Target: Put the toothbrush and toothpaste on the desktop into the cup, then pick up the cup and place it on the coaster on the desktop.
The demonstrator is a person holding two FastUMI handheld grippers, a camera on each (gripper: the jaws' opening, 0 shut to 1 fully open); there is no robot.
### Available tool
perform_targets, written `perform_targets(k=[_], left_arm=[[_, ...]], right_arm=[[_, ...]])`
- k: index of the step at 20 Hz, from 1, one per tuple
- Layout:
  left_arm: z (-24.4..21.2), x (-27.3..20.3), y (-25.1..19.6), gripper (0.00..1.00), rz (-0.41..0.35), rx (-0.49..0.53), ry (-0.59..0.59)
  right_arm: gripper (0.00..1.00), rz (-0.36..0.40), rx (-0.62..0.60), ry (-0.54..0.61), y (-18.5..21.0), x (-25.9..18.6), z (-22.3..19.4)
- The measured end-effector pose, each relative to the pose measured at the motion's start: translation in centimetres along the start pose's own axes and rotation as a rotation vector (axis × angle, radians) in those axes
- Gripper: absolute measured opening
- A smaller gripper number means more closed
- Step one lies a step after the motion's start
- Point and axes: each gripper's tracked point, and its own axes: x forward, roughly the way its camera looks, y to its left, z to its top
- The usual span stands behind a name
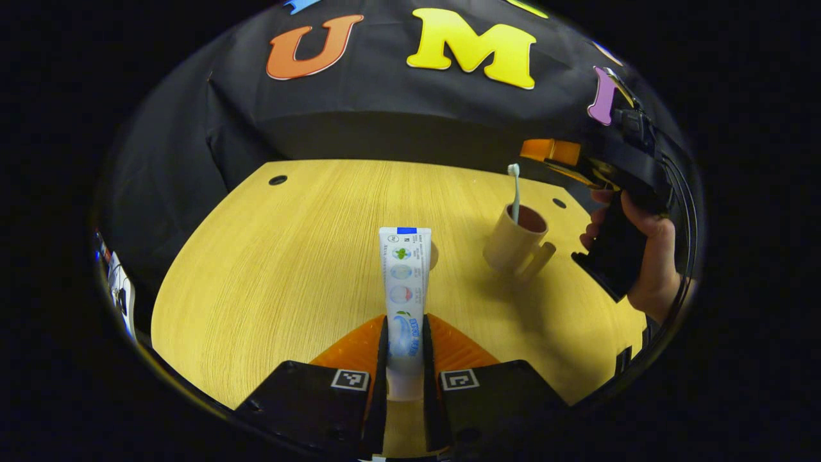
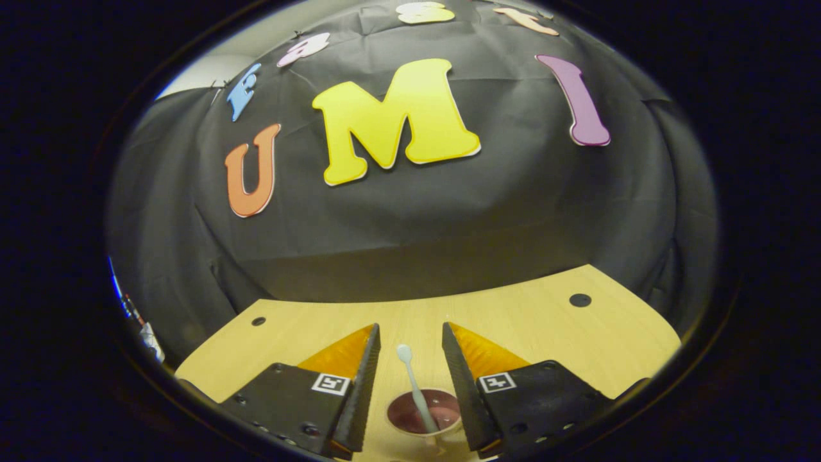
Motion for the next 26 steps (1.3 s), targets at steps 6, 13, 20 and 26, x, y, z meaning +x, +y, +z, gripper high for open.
perform_targets(k=[6, 13, 20, 26], left_arm=[[5.6, -0.2, -3.4, 0.27, -0.046, 0.049, -0.188], [10.5, 4.1, -8.4, 0.26, -0.102, 0.056, -0.368], [15.1, 7.1, -14.4, 0.26, -0.194, 0.130, -0.610], [15.1, 10.8, -16.7, 0.26, -0.200, 0.152, -0.650]], right_arm=[[0.70, 0.002, -0.023, 0.001, -1.5, -3.4, 1.0], [0.87, -0.032, -0.054, 0.001, -5.5, -5.6, 2.3], [0.96, -0.106, -0.080, 0.062, -11.7, -7.7, -0.5], [0.95, -0.174, -0.087, 0.118, -16.2, -9.7, -2.7]])
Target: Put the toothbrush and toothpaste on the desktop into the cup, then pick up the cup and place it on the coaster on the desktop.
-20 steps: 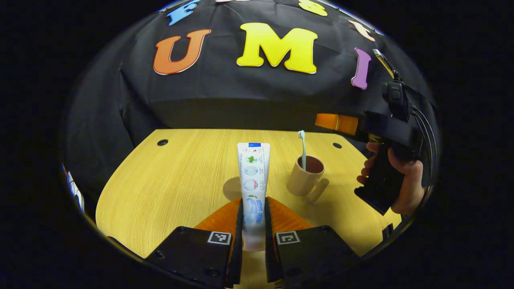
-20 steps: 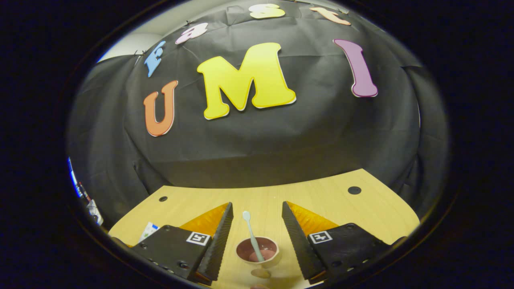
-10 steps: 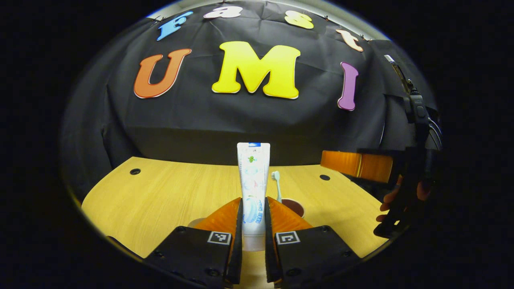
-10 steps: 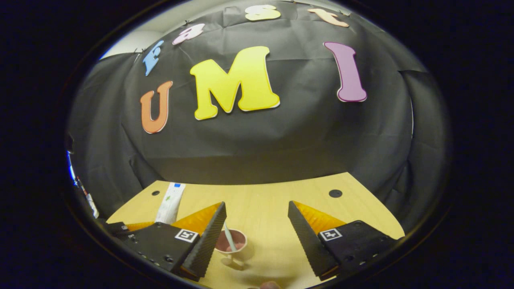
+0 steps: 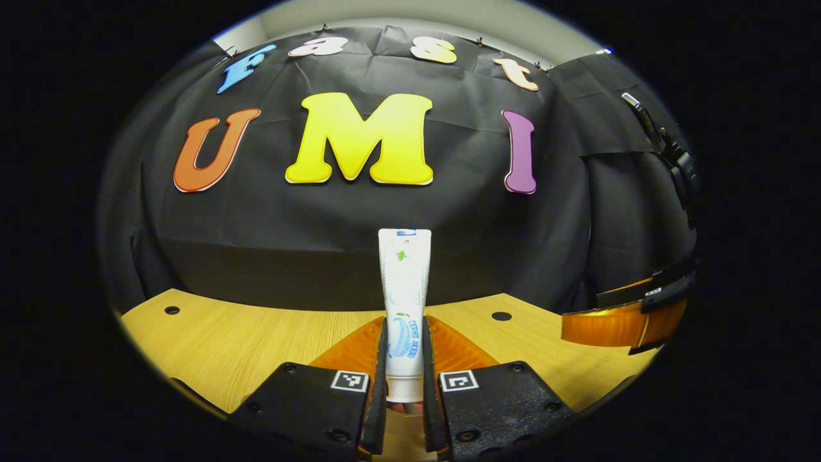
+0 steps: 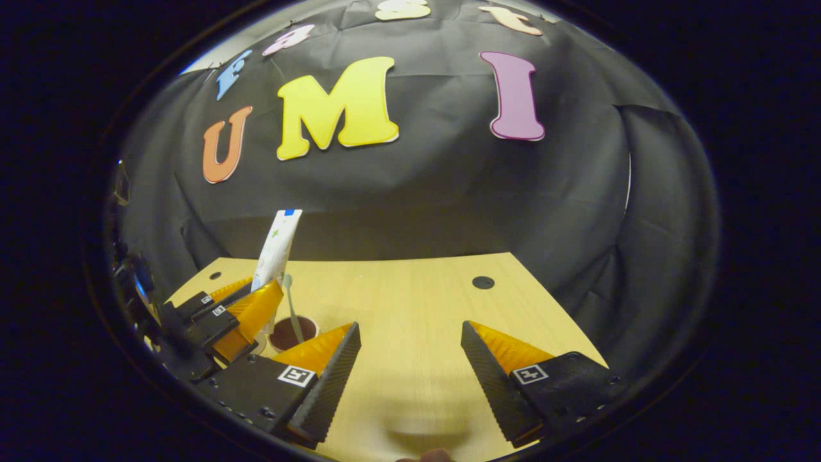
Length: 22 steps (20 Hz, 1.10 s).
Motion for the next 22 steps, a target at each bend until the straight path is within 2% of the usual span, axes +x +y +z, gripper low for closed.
perform_targets(k=[8, 12, 13, 14, 16, 22], left_arm=[[-3.0, 1.4, -0.2, 0.29, 0.043, 0.039, 0.004], [-4.4, 1.0, -0.3, 0.31, 0.035, 0.029, 0.018], [-4.7, 0.9, -0.5, 0.40, 0.033, 0.029, 0.022], [-5.0, 0.8, -0.8, 0.34, 0.022, 0.027, 0.027], [-5.2, 0.4, -1.6, 0.37, 0.002, 0.029, 0.041], [-5.5, -1.3, -1.2, 0.46, 0.008, -0.001, 0.069]], right_arm=[[0.95, -0.009, 0.010, 0.019, -0.1, -0.4, -1.2], [0.95, -0.022, 0.011, 0.038, -0.1, -0.6, -2.3], [0.95, -0.024, 0.017, 0.041, 0.0, -0.6, -2.5], [0.95, -0.024, 0.024, 0.044, 0.1, -0.8, -2.7], [0.95, -0.024, 0.022, 0.049, 0.4, -1.0, -2.9], [0.93, -0.023, 0.017, 0.024, 1.1, -1.3, -1.9]])
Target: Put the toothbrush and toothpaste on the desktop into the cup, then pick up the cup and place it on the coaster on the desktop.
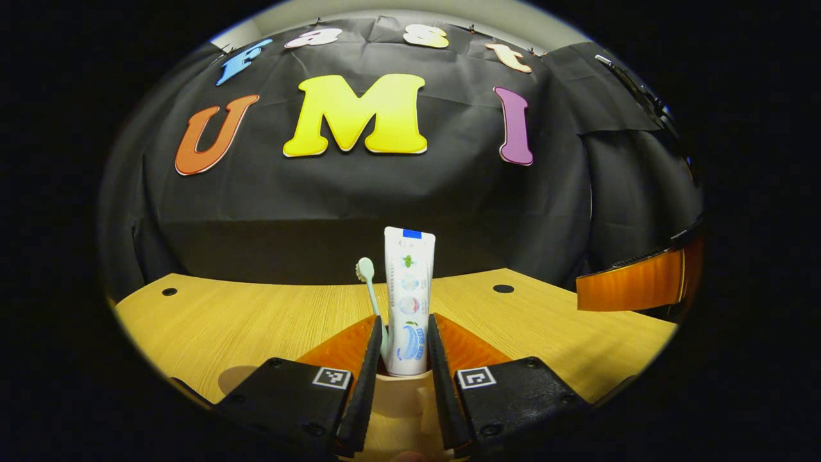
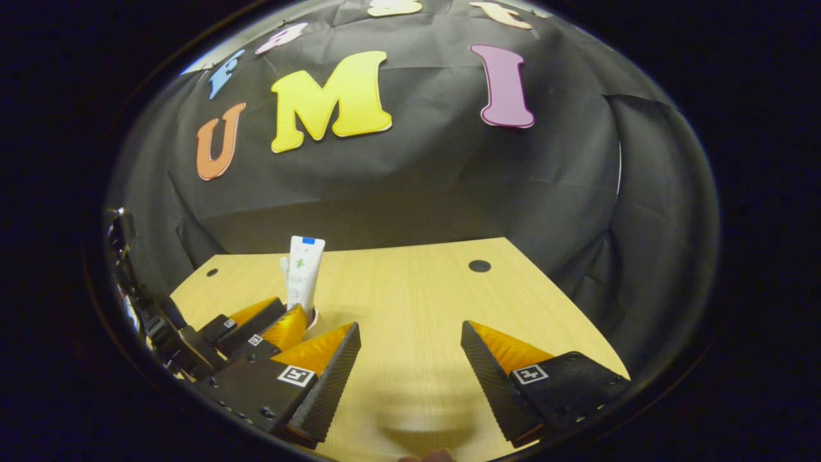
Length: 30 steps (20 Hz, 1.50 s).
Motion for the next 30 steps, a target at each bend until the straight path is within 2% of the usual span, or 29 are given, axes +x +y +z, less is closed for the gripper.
perform_targets(k=[2, 3, 4, 5, 6, 7, 9, 12, 15, 19, 20, 23, 26, 30], left_arm=[[-0.1, -0.4, 0.4, 0.46, 0.013, -0.011, 0.014], [-0.2, -0.6, 0.7, 0.53, 0.019, -0.013, 0.025], [0.2, -1.0, 1.0, 0.47, 0.022, -0.020, 0.027], [0.6, -1.7, 1.2, 0.52, 0.018, -0.021, 0.032], [1.1, -2.4, 1.5, 0.58, 0.022, -0.014, 0.032], [1.6, -3.2, 2.4, 0.74, 0.040, -0.016, 0.029], [2.5, -4.9, 4.4, 0.92, 0.087, -0.036, 0.036], [4.0, -8.2, 6.9, 0.94, 0.156, -0.070, 0.062], [5.2, -11.4, 9.0, 0.95, 0.201, -0.077, 0.099], [7.5, -15.5, 12.0, 0.96, 0.264, -0.099, 0.121], [8.4, -16.5, 12.7, 0.96, 0.285, -0.095, 0.111], [10.7, -18.4, 14.5, 0.95, 0.319, -0.079, 0.086], [12.4, -20.1, 15.8, 0.96, 0.350, -0.072, 0.066], [12.5, -21.8, 17.7, 0.97, 0.405, -0.064, 0.096]], right_arm=[[0.95, 0.004, -0.002, 0.001, 0.5, -0.1, 0.1], [0.95, 0.003, -0.007, 0.006, 0.7, -0.1, -0.2], [0.95, 0.003, -0.012, 0.011, 1.0, -0.2, -0.2], [0.95, 0.003, -0.017, 0.016, 1.3, -0.3, -0.2], [0.95, 0.005, -0.021, 0.021, 1.6, -0.4, -0.2], [0.95, 0.009, -0.027, 0.032, 2.1, -0.4, -0.2], [0.95, 0.024, -0.031, 0.055, 3.6, -0.5, -0.3], [0.93, 0.035, -0.030, 0.094, 5.7, -0.9, -0.4], [0.95, 0.055, -0.047, 0.153, 8.2, -1.1, -0.9], [0.93, 0.084, -0.093, 0.279, 11.0, -1.2, -2.3], [0.96, 0.074, -0.111, 0.311, 11.3, -1.1, -2.7], [0.94, 0.057, -0.155, 0.383, 11.9, -0.3, -4.0], [0.96, 0.061, -0.129, 0.507, 12.6, 0.5, -5.7], [0.94, 0.041, -0.139, 0.627, 12.8, 2.0, -7.3]])
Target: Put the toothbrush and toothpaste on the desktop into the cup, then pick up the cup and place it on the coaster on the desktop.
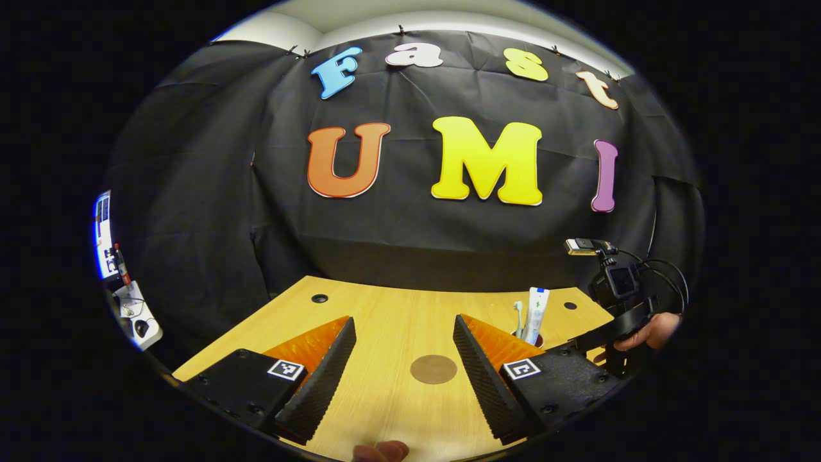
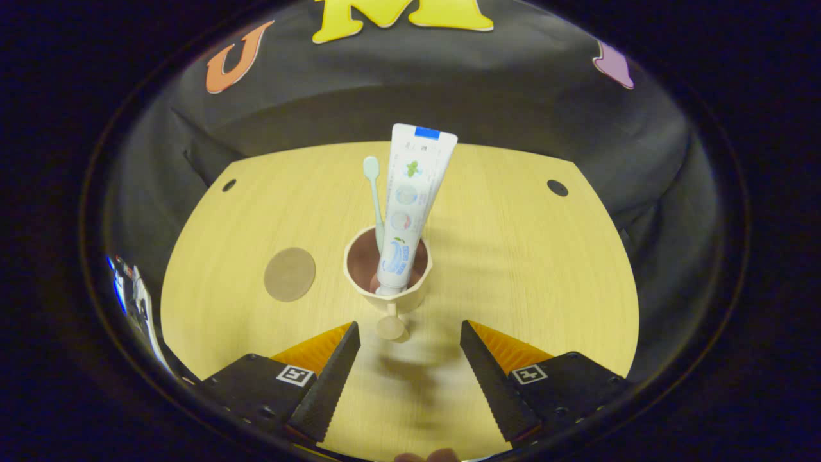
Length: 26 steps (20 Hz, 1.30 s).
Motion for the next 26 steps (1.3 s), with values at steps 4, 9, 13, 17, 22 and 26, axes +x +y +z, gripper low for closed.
perform_targets(k=[4, 9, 13, 17, 22, 26], left_arm=[[-0.2, -0.7, 0.8, 0.97, 0.001, -0.028, 0.031], [-1.1, -0.6, 2.6, 0.97, 0.028, -0.039, 0.084], [-2.6, -1.3, 4.0, 0.97, 0.058, -0.079, 0.153], [-4.1, -1.2, 4.9, 0.98, 0.082, -0.085, 0.207], [-4.2, -0.9, 4.7, 0.98, 0.091, -0.108, 0.228], [-3.7, -0.9, 4.2, 0.98, 0.078, -0.096, 0.216]], right_arm=[[0.95, -0.002, -0.032, 0.094, 0.9, 2.1, 0.1], [0.96, -0.016, -0.045, 0.231, 1.3, 4.4, -0.7], [0.73, -0.011, 0.003, 0.308, 1.8, 6.0, -1.0], [0.49, -0.033, -0.002, 0.335, 1.6, 6.8, -0.9], [0.25, -0.051, -0.013, 0.356, 1.5, 6.6, -0.9], [0.20, -0.056, -0.055, 0.336, 1.7, 6.4, -0.4]])
